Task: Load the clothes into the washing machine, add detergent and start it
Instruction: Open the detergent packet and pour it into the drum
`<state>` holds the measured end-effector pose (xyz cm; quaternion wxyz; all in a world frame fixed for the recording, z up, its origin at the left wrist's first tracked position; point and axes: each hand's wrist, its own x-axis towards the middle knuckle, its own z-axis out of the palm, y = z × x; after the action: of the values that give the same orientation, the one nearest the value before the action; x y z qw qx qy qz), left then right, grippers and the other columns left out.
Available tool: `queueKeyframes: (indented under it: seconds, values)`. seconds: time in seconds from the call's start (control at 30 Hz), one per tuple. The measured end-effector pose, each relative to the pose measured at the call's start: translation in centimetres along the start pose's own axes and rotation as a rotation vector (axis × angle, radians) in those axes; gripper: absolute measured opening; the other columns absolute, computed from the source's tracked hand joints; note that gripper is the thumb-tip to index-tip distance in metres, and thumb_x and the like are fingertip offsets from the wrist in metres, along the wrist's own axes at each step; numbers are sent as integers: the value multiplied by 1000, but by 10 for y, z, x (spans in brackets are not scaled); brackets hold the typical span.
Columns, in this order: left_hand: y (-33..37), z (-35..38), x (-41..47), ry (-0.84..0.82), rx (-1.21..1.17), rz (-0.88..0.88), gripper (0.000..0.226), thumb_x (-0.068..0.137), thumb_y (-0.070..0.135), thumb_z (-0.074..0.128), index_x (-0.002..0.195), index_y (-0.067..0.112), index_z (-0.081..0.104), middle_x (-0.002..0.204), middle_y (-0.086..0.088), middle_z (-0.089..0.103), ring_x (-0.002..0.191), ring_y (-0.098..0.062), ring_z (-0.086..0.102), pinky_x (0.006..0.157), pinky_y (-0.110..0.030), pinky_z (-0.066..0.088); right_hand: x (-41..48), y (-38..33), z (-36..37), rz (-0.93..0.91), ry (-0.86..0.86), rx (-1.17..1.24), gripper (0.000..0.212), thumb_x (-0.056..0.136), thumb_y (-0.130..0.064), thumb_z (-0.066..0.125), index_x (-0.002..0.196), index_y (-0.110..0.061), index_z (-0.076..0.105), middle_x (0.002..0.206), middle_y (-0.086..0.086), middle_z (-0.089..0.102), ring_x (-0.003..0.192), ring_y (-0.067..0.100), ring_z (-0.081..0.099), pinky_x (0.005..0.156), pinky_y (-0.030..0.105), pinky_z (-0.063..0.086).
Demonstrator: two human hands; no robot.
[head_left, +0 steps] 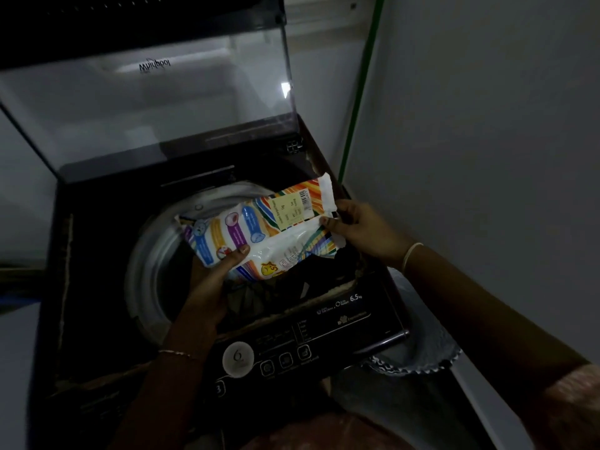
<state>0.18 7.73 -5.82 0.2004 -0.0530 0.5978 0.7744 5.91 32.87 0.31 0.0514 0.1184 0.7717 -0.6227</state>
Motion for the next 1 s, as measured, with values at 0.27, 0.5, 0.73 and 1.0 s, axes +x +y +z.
queueKeyframes:
  seconds: [0.27, 0.5, 0.73, 1.0]
  values:
    - [-3, 2, 0, 74, 47, 16, 64, 68, 10, 77, 128, 10, 54, 119, -11, 68, 107, -29, 67, 84, -49, 57, 7, 16, -3, -17, 11, -38, 22, 94, -4, 53, 115, -1, 60, 110, 4, 65, 86, -2, 65, 77, 13, 53]
    - [-5, 0, 3, 101, 99, 35, 60, 75, 1, 75, 129, 9, 51, 121, -9, 67, 108, -26, 66, 86, -49, 56, 9, 23, 0, -34, 27, -14, 18, 93, -4, 54, 109, -6, 61, 113, 9, 66, 94, 8, 65, 84, 20, 55]
    - [-5, 0, 2, 120, 122, 84, 63, 73, 2, 76, 131, 8, 50, 121, -10, 67, 106, -23, 67, 80, -38, 59, 9, 28, 4, -16, 105, 138, 22, 94, -7, 56, 111, 4, 63, 113, 18, 68, 102, 27, 67, 89, 35, 56]
    - [2, 7, -1, 142, 184, 118, 60, 73, 3, 77, 128, 8, 53, 118, -8, 68, 100, -18, 70, 76, -33, 60, 10, 29, 8, 2, 206, 212, 15, 92, -8, 59, 100, 4, 65, 107, 28, 67, 97, 38, 67, 86, 48, 55]
